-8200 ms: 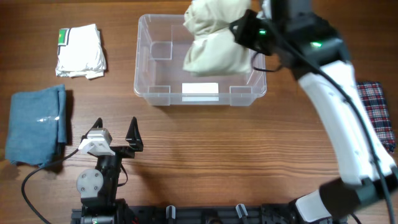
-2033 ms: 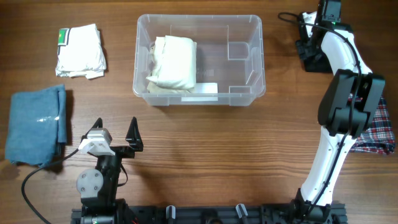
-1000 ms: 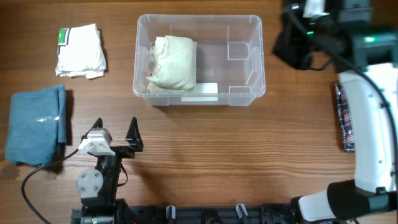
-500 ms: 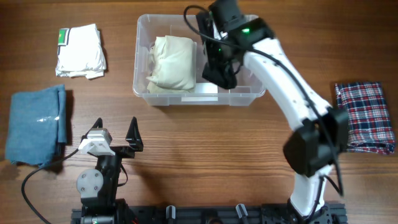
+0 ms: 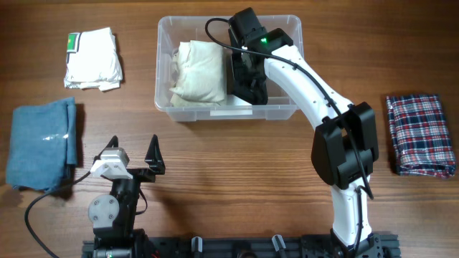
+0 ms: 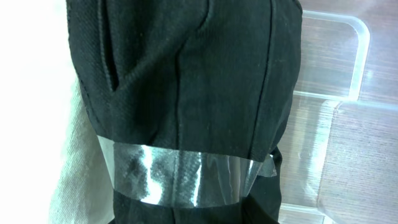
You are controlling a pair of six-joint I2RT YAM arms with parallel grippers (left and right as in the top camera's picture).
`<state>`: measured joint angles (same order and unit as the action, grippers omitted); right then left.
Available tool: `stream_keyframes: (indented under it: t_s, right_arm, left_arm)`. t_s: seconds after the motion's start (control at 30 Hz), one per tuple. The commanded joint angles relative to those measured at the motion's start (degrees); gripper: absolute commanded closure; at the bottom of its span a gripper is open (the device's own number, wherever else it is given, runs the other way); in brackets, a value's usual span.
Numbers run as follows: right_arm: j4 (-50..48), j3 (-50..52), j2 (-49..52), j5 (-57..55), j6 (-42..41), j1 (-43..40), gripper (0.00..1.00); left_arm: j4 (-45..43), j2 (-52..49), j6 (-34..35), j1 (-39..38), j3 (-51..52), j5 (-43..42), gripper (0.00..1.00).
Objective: Pack container
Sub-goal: 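Grasp the black taped bundle and place it beside the cream bundle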
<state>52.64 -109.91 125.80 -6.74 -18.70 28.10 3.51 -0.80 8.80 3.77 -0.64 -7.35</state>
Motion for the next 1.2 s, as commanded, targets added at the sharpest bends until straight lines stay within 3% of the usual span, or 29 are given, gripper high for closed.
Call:
stream_keyframes:
  t_s: [0.0, 0.27, 0.4, 0.53, 0.77, 0.83, 0.9, 1.03, 1.17]
  right_arm:
    - [-0.9, -0.2, 1.5, -3.3, -3.1, 0.2, 0.70]
    - [-1.2, -0.2, 1.7, -3.3, -3.7, 1.2, 0.52]
    - [-1.4, -0.2, 1.7, -3.3, -0.5, 1.2, 0.49]
    - [-1.5, -0.2, 1.7, -3.1, 1.2, 1.2, 0.39]
    - [-1.7, -0.9, 1.7, -3.2, 3.7, 1.2, 0.38]
    - [-2.0, -1.0, 1.7, -3.1, 3.7, 1.2, 0.39]
    - [-2.1, -1.0, 1.7, -3.4, 3.8, 0.9, 0.47]
    - [-2.4, -1.0, 1.7, -3.2, 5.0, 0.7, 0.80]
    - [-2.5, -1.3, 1.6, -2.2, 5.2, 0.7, 0.89]
  left_arm:
    - [0.2, 0.4, -1.1, 0.2, 0.3, 0.3, 0.00]
    - [0.2, 0.4, -1.1, 0.2, 0.3, 0.3, 0.00]
    - [0.2, 0.4, -1.1, 0.2, 0.3, 0.3, 0.00]
    - [0.2, 0.4, -1.1, 0.2, 0.3, 0.3, 0.00]
    - [0.2, 0.4, -1.1, 0.2, 0.3, 0.3, 0.00]
    - [0.2, 0.4, -1.1, 0.2, 0.3, 0.3, 0.00]
    - [0.2, 0.4, -1.1, 0.2, 0.3, 0.3, 0.00]
    - [0.2, 0.4, -1.1, 0.2, 0.3, 0.3, 0.00]
    - [0.2, 0.4, -1.1, 0.2, 0.3, 0.3, 0.00]
